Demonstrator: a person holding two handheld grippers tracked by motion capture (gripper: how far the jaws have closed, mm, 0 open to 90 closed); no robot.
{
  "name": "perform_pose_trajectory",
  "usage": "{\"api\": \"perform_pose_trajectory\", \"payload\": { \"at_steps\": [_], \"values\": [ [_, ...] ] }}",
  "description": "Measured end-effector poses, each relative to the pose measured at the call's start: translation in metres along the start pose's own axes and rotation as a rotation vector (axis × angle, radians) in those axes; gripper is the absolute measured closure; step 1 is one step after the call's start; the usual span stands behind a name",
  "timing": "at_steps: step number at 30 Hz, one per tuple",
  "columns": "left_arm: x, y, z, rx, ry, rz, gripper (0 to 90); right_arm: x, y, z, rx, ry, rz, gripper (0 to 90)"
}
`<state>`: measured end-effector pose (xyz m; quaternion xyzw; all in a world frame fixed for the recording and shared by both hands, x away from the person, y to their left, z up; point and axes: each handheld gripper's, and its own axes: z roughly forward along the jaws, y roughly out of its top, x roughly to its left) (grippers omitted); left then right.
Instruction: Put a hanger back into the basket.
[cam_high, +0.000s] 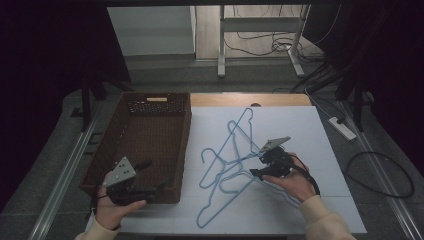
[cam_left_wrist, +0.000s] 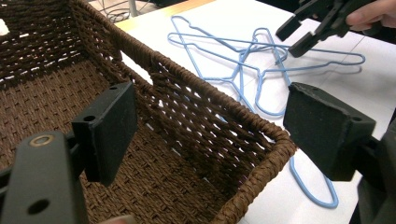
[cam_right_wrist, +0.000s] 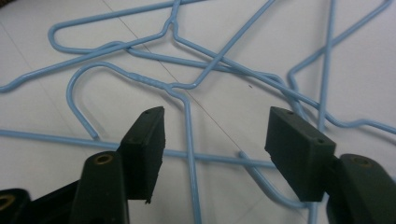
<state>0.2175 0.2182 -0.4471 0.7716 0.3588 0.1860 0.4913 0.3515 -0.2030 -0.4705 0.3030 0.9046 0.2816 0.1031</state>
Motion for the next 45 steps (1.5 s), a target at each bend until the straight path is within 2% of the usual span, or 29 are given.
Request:
{"api": "perform_pose_trajectory", "payload": {
  "at_steps": [4, 6, 7, 15, 18, 22, 24, 27, 30, 35, 38, 43, 45],
  "values": [
    [0.0, 0.0, 0.0, 0.0, 0.001, 0.001, 18.5, 0.003, 0.011, 0.014, 0.078, 0.022, -0.017, 46.4],
    [0.0, 0.0, -0.001, 0.0, 0.0, 0.003, 18.5, 0.003, 0.014, 0.017, 0.096, 0.027, -0.019, 46.9],
    [0.0, 0.0, -0.001, -0.001, 0.001, 0.003, 18.5, 0.005, 0.018, 0.023, 0.132, 0.033, -0.026, 48.0],
    [0.0, 0.0, -0.001, 0.0, 0.001, 0.003, 18.4, 0.009, 0.025, 0.038, 0.217, 0.043, -0.045, 57.7],
    [0.0, 0.0, 0.0, 0.0, 0.001, 0.002, 18.4, 0.009, 0.024, 0.047, 0.268, 0.043, -0.051, 65.7],
    [0.0, 0.0, 0.0, 0.001, -0.001, 0.004, 18.4, 0.009, 0.024, 0.05, 0.287, 0.043, -0.052, 71.3],
    [0.0, 0.0, 0.001, 0.002, 0.0, 0.002, 18.4, 0.009, 0.027, 0.05, 0.293, 0.042, -0.047, 83.4],
    [-0.001, 0.0, 0.0, -0.001, 0.001, 0.003, 18.4, 0.009, 0.029, 0.051, 0.31, 0.048, -0.027, 87.2],
    [-0.001, 0.001, 0.0, -0.002, 0.004, 0.005, 18.4, 0.008, 0.03, 0.049, 0.293, 0.063, 0.005, 87.4],
    [-0.003, 0.003, -0.001, -0.007, 0.005, 0.011, 18.6, 0.004, 0.032, 0.039, 0.233, 0.081, 0.057, 87.7],
    [-0.006, 0.006, -0.001, -0.008, 0.012, 0.015, 18.7, -0.002, 0.034, 0.022, 0.132, 0.101, 0.132, 87.8],
    [-0.01, 0.011, -0.001, -0.013, 0.01, 0.019, 18.9, -0.009, 0.036, 0.0, -0.005, 0.13, 0.215, 88.0],
    [-0.012, 0.013, 0.0, -0.015, 0.005, 0.02, 18.9, -0.01, 0.038, -0.008, -0.044, 0.138, 0.238, 88.0]
  ]
}}
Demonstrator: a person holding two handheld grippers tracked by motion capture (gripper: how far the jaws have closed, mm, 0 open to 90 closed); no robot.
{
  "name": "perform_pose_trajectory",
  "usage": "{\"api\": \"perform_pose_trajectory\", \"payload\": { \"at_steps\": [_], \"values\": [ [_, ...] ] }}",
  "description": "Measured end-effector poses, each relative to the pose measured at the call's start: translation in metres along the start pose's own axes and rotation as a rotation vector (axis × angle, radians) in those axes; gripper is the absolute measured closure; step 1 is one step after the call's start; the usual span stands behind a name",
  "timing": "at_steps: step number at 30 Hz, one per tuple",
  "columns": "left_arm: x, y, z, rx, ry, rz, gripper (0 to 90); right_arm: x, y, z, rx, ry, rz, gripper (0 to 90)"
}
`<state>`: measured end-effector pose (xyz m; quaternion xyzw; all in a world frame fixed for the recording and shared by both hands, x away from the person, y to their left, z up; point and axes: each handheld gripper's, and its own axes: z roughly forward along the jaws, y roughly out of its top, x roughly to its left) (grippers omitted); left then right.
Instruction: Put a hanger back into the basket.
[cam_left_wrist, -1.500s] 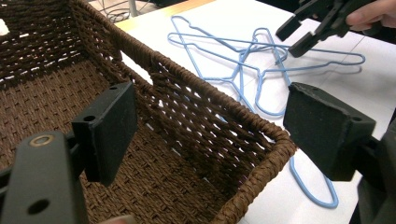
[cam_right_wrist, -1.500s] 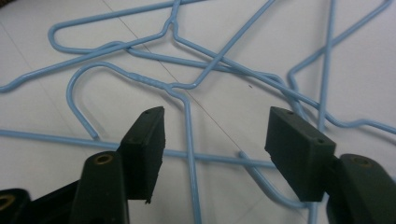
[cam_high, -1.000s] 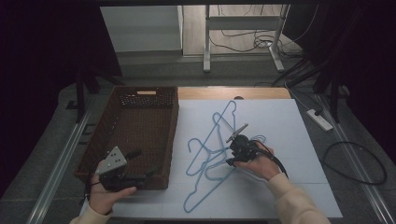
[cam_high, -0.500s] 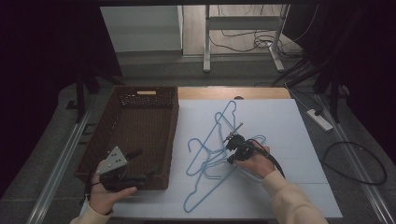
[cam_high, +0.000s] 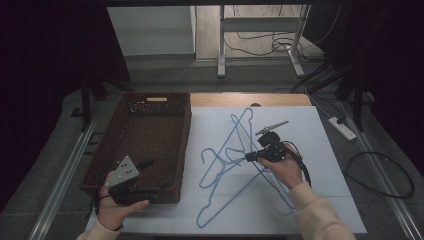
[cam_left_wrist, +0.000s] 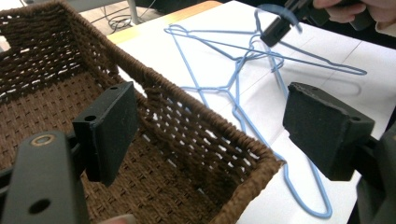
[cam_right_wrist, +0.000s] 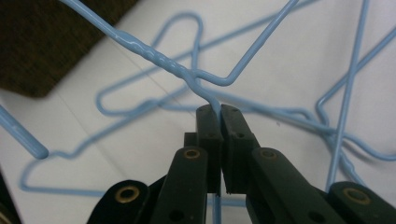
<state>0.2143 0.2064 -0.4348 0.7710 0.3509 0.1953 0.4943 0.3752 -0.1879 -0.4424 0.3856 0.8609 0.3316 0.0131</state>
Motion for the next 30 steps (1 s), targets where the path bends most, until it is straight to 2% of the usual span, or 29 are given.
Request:
{"api": "perform_pose_trajectory", "payload": {
  "at_steps": [7, 13, 15, 18, 23, 27, 30],
  "values": [
    [-0.006, 0.005, 0.005, 0.008, -0.021, 0.002, 19.1, 0.007, 0.004, -0.025, -0.149, 0.017, 0.03, 88.0],
    [-0.009, 0.009, 0.01, 0.015, -0.03, 0.0, 19.0, 0.016, 0.004, -0.037, -0.225, 0.032, 0.047, 88.0],
    [-0.011, 0.011, 0.012, 0.024, -0.042, -0.006, 19.1, 0.017, 0.003, -0.039, -0.254, 0.039, 0.057, 88.0],
    [-0.012, 0.012, 0.014, 0.03, -0.054, -0.015, 19.5, 0.017, 0.003, -0.039, -0.267, 0.042, 0.062, 87.9],
    [-0.019, 0.017, 0.027, 0.064, -0.081, -0.047, 19.8, 0.017, 0.001, -0.038, -0.323, 0.042, 0.096, 87.9],
    [-0.025, 0.02, 0.037, 0.08, -0.112, -0.046, 20.2, 0.019, 0.0, -0.035, -0.357, 0.054, 0.119, 88.0],
    [-0.029, 0.023, 0.044, 0.087, -0.12, -0.047, 20.5, 0.023, 0.0, -0.034, -0.376, 0.056, 0.118, 87.9]
  ]
}}
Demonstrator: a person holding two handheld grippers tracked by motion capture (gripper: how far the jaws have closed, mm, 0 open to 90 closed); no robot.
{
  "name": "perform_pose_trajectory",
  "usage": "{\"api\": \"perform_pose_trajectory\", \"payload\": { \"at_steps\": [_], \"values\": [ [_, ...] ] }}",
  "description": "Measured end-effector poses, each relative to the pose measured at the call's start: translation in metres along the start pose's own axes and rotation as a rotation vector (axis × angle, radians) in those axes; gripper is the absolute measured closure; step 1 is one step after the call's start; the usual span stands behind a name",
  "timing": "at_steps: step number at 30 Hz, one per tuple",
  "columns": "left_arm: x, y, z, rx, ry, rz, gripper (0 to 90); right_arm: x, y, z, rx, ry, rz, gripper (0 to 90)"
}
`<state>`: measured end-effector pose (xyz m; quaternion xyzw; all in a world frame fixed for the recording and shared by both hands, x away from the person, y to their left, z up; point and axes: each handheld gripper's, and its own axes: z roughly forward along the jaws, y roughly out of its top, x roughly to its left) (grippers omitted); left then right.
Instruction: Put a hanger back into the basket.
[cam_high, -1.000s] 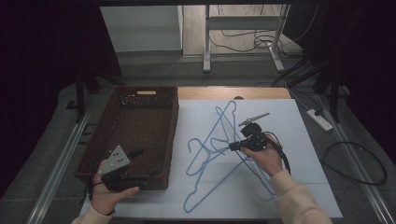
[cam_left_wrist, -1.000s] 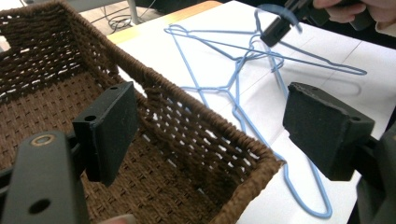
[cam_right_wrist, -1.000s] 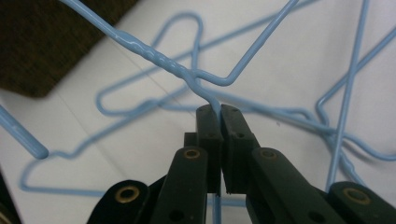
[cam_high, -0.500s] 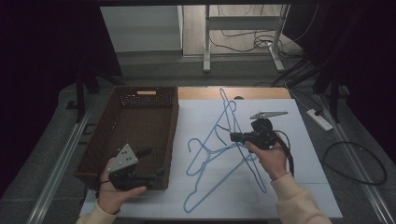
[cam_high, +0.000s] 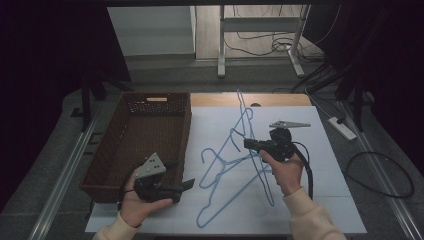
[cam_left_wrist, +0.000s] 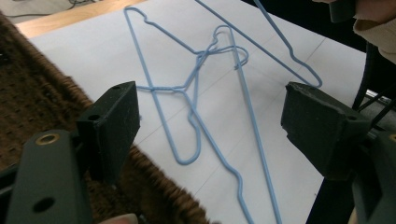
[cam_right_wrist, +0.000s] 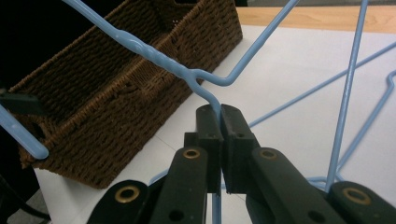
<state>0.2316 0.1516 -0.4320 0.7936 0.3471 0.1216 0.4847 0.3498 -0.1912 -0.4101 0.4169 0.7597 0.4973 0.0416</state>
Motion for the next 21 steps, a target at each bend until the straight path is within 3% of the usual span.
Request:
{"api": "perform_pose_trajectory", "payload": {
  "at_steps": [5, 21],
  "values": [
    [-0.006, 0.006, 0.011, 0.005, -0.018, 0.004, 20.6, 0.005, -0.001, -0.001, -0.043, 0.001, 0.007, 87.9],
    [-0.024, 0.024, 0.047, 0.008, -0.066, -0.006, 20.8, 0.011, -0.004, -0.006, -0.102, 0.011, 0.027, 87.9]
  ]
}}
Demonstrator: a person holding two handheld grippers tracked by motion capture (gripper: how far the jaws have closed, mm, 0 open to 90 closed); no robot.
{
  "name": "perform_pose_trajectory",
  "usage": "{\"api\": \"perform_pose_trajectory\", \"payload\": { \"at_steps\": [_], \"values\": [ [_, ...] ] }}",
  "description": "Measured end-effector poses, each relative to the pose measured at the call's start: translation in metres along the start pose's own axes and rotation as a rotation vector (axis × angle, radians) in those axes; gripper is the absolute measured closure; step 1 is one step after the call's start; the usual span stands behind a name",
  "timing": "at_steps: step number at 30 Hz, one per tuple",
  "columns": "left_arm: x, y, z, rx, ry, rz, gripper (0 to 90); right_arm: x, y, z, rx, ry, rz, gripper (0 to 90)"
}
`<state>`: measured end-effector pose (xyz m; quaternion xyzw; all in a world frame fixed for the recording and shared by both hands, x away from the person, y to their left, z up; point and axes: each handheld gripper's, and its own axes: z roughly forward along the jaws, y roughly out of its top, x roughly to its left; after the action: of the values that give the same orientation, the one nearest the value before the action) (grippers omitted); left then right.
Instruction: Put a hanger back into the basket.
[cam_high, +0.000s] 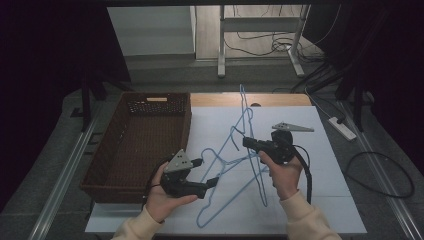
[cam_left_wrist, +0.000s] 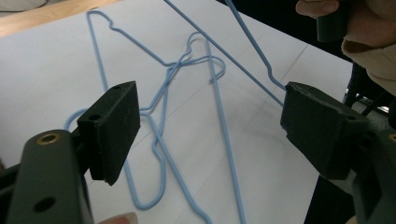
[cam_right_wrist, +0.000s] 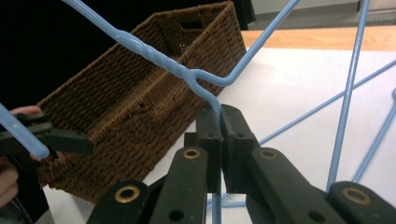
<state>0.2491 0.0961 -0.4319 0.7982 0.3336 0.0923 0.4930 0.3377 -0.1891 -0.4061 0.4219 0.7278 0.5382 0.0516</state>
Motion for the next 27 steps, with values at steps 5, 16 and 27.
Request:
{"api": "perform_pose_trajectory", "payload": {
  "at_steps": [5, 16, 27],
  "values": [
    [-0.003, 0.004, 0.013, -0.002, -0.017, -0.02, 22.0, 0.003, -0.001, -0.001, -0.039, -0.008, 0.003, 87.9],
    [-0.012, 0.015, 0.045, 0.01, -0.047, -0.03, 23.5, 0.012, -0.009, 0.006, -0.083, -0.002, 0.02, 87.9],
    [-0.011, 0.015, 0.079, 0.007, -0.06, -0.069, 29.0, 0.014, -0.013, 0.007, -0.13, 0.003, 0.043, 87.8]
  ]
}}
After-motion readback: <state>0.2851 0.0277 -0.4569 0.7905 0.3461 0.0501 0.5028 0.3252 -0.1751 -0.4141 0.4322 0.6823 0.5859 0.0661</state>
